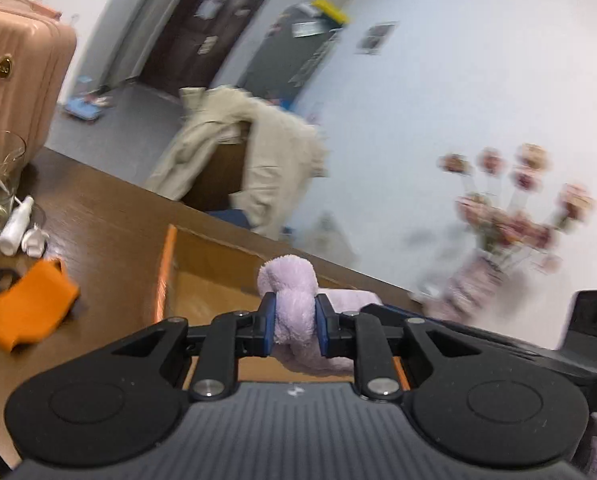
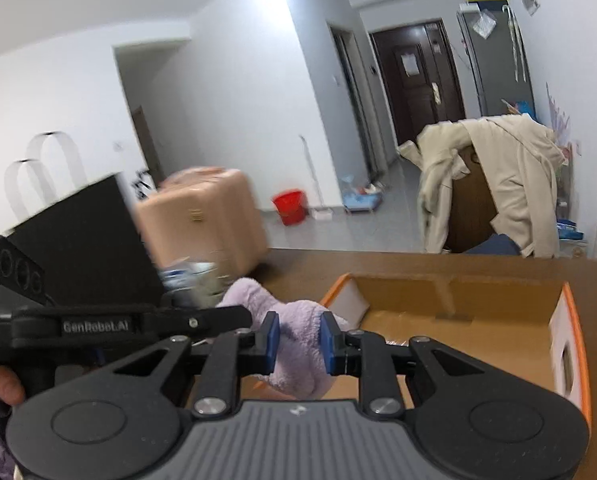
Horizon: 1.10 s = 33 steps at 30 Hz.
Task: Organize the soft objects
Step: 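Carry the lilac towel into the cardboard box and open the left gripper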
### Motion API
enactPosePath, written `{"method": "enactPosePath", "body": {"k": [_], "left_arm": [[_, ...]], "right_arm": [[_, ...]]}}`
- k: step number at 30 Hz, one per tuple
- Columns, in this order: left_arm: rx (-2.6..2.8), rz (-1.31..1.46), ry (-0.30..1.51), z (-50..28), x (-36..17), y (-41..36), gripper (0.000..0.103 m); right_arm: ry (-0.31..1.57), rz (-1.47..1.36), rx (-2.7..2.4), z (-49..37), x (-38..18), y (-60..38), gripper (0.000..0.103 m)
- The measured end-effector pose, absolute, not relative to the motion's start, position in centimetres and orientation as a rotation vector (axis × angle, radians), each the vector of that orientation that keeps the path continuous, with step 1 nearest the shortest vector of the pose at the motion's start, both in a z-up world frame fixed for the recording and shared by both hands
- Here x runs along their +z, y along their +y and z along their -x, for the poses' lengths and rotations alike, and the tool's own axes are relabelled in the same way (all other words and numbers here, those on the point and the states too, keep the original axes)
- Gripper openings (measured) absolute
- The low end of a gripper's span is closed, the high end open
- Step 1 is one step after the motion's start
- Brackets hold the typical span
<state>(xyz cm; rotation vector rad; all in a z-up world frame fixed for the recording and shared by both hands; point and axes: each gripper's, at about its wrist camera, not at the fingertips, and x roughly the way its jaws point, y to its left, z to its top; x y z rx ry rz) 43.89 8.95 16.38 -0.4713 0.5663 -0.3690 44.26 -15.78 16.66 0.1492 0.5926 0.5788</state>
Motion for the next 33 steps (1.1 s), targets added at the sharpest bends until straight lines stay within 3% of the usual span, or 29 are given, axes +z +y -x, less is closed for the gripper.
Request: {"method": "enactPosePath", "body": {"k": [2, 6, 10, 12, 15, 19, 23, 27, 30, 33], "left_arm": [[-0.319, 0.451, 0.61, -48.1, 15.6, 8.0, 0.021], [-0.206, 0.363, 0.713, -55.5, 12.0, 5.4, 0.022], [-0.101, 0.262, 0.756, -59.9, 9.7, 4.0, 0.027], [-0.07, 0.194, 0.783, -60.9, 9.3, 3.5, 0.049], [-0.083, 0.187, 0.759, -60.6, 9.7, 3.9, 0.068], [-0.087, 0.191, 0.748, -59.6, 11.5, 4.4, 0.075], [-0.082, 0.163, 0.709, -56.9, 14.4, 4.8, 0.082], [-0.105, 0.144, 0.66, -52.0, 18.1, 5.7, 0.086], [-0.131, 0.12, 0.613, -47.7, 20.6, 5.9, 0.097], [-0.168, 0.081, 0.554, -42.4, 22.7, 5.9, 0.1]], "right_arm": [[0.659, -0.139, 0.549, -49.6, 15.8, -15.4, 0.021], [0.774, -0.113, 0.427, -58.6, 10.5, -14.0, 0.01], [0.821, -0.105, 0.353, -62.6, 5.6, -13.1, 0.009], [0.828, -0.109, 0.327, -63.0, 4.6, -13.1, 0.012], [0.794, -0.143, 0.334, -62.7, 4.9, -14.2, 0.014], [0.771, -0.148, 0.33, -62.1, 6.6, -15.9, 0.031], [0.731, -0.159, 0.315, -60.5, 9.6, -17.8, 0.038], [0.663, -0.153, 0.308, -56.5, 13.5, -19.4, 0.056], [0.622, -0.15, 0.328, -52.3, 16.4, -21.0, 0.062], [0.568, -0.147, 0.338, -47.0, 18.6, -22.9, 0.073]]}}
